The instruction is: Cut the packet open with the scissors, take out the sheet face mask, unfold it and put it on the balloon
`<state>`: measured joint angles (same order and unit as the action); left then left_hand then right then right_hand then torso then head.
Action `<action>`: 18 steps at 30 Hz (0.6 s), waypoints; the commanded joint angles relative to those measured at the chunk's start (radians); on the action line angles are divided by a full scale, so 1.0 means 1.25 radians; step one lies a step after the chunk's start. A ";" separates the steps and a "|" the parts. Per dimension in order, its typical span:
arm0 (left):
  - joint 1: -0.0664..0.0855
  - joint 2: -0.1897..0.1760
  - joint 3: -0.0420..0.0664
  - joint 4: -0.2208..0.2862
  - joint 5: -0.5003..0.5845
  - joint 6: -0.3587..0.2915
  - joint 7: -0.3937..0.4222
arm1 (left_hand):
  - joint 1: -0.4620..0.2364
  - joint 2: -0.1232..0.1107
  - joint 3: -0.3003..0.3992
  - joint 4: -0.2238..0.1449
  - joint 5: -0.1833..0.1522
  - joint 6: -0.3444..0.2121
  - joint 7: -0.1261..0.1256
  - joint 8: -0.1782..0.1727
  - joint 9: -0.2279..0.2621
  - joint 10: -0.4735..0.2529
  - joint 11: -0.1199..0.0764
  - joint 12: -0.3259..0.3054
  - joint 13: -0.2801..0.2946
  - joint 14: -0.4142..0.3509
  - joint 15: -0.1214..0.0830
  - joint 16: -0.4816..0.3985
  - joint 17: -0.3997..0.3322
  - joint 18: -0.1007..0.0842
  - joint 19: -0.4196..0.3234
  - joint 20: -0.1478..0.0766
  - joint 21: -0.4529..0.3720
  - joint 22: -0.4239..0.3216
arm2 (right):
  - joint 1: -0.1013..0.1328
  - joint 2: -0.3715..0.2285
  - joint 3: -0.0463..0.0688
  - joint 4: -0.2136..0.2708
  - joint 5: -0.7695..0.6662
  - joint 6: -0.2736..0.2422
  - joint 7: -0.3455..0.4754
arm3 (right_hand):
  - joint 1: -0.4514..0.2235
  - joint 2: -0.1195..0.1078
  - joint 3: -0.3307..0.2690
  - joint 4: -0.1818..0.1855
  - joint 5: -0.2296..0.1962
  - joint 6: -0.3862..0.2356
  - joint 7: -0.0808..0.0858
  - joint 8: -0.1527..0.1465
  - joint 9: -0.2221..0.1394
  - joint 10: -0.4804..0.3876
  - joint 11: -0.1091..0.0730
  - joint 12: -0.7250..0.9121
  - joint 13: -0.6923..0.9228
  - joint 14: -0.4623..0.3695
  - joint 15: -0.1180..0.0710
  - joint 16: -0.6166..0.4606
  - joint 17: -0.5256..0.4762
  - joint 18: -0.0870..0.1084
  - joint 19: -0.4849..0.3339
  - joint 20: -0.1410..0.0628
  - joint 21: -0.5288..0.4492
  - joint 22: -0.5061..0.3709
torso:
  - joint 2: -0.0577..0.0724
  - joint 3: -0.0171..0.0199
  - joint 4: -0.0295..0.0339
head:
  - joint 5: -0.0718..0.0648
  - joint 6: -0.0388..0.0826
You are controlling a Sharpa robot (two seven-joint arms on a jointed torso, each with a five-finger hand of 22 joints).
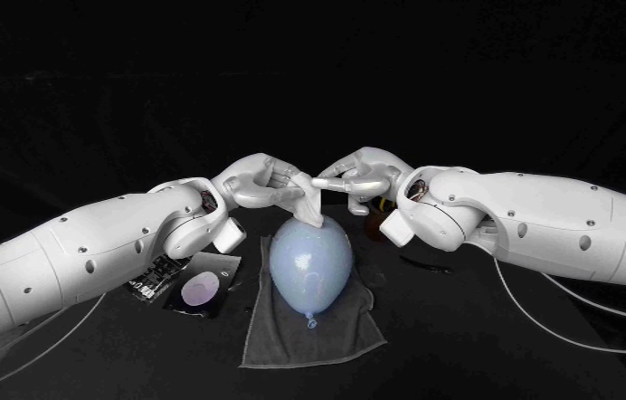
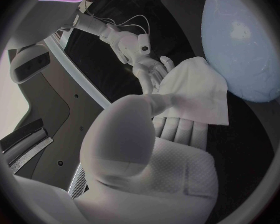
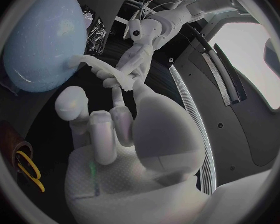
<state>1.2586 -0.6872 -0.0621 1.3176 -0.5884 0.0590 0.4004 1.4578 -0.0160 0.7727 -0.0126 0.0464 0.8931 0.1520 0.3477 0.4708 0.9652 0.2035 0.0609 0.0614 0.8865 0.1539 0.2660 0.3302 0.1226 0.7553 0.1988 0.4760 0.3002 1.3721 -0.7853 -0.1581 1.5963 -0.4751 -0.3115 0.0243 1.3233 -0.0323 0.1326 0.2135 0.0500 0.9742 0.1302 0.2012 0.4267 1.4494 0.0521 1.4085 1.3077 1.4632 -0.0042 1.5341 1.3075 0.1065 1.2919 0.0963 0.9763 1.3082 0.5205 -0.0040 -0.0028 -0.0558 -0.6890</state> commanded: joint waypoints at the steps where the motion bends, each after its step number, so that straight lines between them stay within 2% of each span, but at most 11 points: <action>1: 0.001 0.002 0.001 0.001 0.000 -0.002 0.005 | -0.006 0.000 0.001 -0.004 0.001 0.005 0.002 -0.005 0.001 0.001 -0.004 0.001 0.000 0.004 0.001 0.005 -0.001 0.002 -0.006 0.001 0.006 0.001 | 0.001 0.001 0.001 0.002 -0.012 0.014 -0.003 | 0.011 0.004 0.005 -0.005 -0.001 0.011 -0.002 0.007 -0.001 0.010 -0.002 0.006 0.096 0.061 -0.009 0.006 0.125 0.009 0.009 -0.001 0.007 0.007 | 0.000 -0.0002 0.0001 | -0.001 -0.001; 9: 0.001 0.003 0.001 0.000 0.000 -0.002 0.003 | -0.007 -0.001 0.001 -0.004 0.001 0.006 0.001 -0.005 0.001 0.002 -0.004 0.001 0.000 0.004 0.001 0.005 -0.002 0.002 -0.008 0.001 0.008 0.003 | 0.001 0.002 0.001 0.002 -0.005 -0.004 0.010 | 0.032 0.017 0.022 -0.016 -0.001 0.034 -0.014 0.018 -0.001 0.027 -0.014 0.026 0.114 0.065 -0.018 0.008 0.135 0.006 0.019 -0.010 0.023 0.015 | 0.000 -0.0005 0.0004 | -0.001 -0.002; 15: 0.001 0.004 0.001 0.000 0.000 -0.002 0.003 | -0.007 -0.001 0.001 -0.004 0.001 0.006 0.001 -0.005 0.001 0.002 -0.004 0.001 0.000 0.004 0.001 0.005 -0.002 0.002 -0.008 0.001 0.008 0.003 | 0.001 0.002 0.001 0.001 0.007 -0.021 0.024 | 0.069 0.035 0.061 -0.042 -0.001 0.061 -0.031 0.033 0.002 0.046 -0.029 0.051 0.137 0.074 -0.032 0.016 0.164 0.000 0.038 -0.021 0.056 0.030 | 0.000 -0.0007 0.0002 | -0.001 -0.003; 18: 0.001 0.004 0.001 0.000 0.000 -0.002 0.002 | -0.007 -0.001 0.001 -0.004 0.001 0.006 0.001 -0.005 0.001 0.002 -0.004 0.001 0.000 0.004 0.001 0.005 -0.002 0.002 -0.008 0.001 0.008 0.003 | 0.001 0.002 0.001 0.002 0.013 -0.025 0.029 | 0.076 0.038 0.077 -0.052 -0.001 0.068 -0.037 0.040 0.004 0.053 -0.034 0.059 0.145 0.079 -0.037 0.021 0.181 -0.002 0.043 -0.026 0.066 0.034 | 0.000 -0.0004 0.0003 | -0.001 -0.003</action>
<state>1.2585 -0.6850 -0.0618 1.3166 -0.5889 0.0587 0.3988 1.4578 -0.0160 0.7727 -0.0126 0.0464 0.8930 0.1520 0.3477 0.4705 0.9653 0.2035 0.0609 0.0614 0.8864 0.1540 0.2660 0.3280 0.1226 0.7520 0.2021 0.4831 0.3031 1.3721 -0.7839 -0.1582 1.5971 -0.4711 -0.3283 0.0333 1.4057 0.0135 0.2254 0.1488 0.0500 1.0541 0.0826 0.2477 0.4314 1.4577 0.0231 1.4797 1.3113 1.4631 -0.0432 1.5567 1.3080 0.0980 1.3402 0.0626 1.0553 1.3073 0.5205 -0.0046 -0.0026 -0.0568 -0.6927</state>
